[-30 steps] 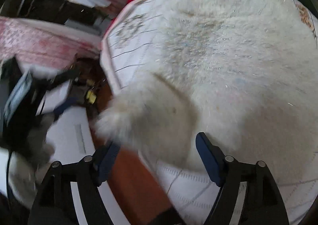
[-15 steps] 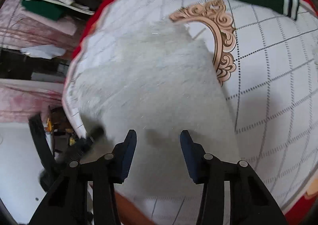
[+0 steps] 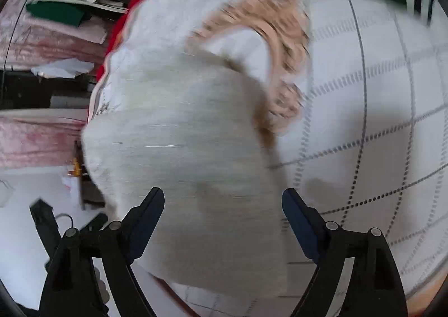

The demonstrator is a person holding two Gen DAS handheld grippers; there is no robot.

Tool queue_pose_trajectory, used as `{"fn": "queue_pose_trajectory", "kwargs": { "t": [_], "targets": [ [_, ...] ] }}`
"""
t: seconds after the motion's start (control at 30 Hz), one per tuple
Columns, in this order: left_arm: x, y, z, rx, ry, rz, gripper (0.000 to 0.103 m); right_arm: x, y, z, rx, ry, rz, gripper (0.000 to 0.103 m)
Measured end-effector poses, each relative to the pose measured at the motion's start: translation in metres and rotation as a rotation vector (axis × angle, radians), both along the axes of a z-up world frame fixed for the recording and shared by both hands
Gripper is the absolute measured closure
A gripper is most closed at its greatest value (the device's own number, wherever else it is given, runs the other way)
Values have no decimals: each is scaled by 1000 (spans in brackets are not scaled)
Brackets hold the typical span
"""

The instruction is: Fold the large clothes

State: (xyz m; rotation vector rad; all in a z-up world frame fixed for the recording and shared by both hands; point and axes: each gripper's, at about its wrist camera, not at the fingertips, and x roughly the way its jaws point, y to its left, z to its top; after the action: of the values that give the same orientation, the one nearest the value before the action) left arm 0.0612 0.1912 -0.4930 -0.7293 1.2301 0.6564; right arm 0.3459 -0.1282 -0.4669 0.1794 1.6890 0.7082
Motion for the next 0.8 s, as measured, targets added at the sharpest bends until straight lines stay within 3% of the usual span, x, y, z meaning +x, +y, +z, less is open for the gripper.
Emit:
{"fn": "queue_pose_trajectory", "kwargs": {
  "t": [0.07,0.13,0.2,0.33,0.37,0.43,0.53,0.6,0.67,0.73,0.8],
  "targets": [
    [-3,-8,-20,-35,47,3,0,6,-7,-47,76,146,2,15],
    [-6,-9,-41,-80,51,5,0,7,-5,-70,216,238,1,14],
    [-5,-6,-53,-111,46,-5,0,6,9,-75,301,244,49,14],
    [-2,-2,-56,-85,44,-33,0,-4,34,-77,333,233,64,15],
    [-2,0,-54,-74,46,-34,0,-8,37,-76,335,230,37,18],
    [-11,4,-43,-53,52,-8,0,-13,32,-70,337,231,-22,39],
    [-40,10,-18,-62,10,90,1,-31,7,-53,340,249,-163,47],
    [-63,9,-6,-89,-22,169,1,-49,-19,-42,329,253,-244,47],
    [-77,9,-12,-187,-71,236,1,-66,-45,-43,338,286,-305,47],
    [-79,3,-26,-272,-101,273,1,-80,-69,-53,347,323,-341,35],
    [-66,-4,-36,-302,-138,267,2,-93,-82,-71,351,356,-367,26]
  ]
}}
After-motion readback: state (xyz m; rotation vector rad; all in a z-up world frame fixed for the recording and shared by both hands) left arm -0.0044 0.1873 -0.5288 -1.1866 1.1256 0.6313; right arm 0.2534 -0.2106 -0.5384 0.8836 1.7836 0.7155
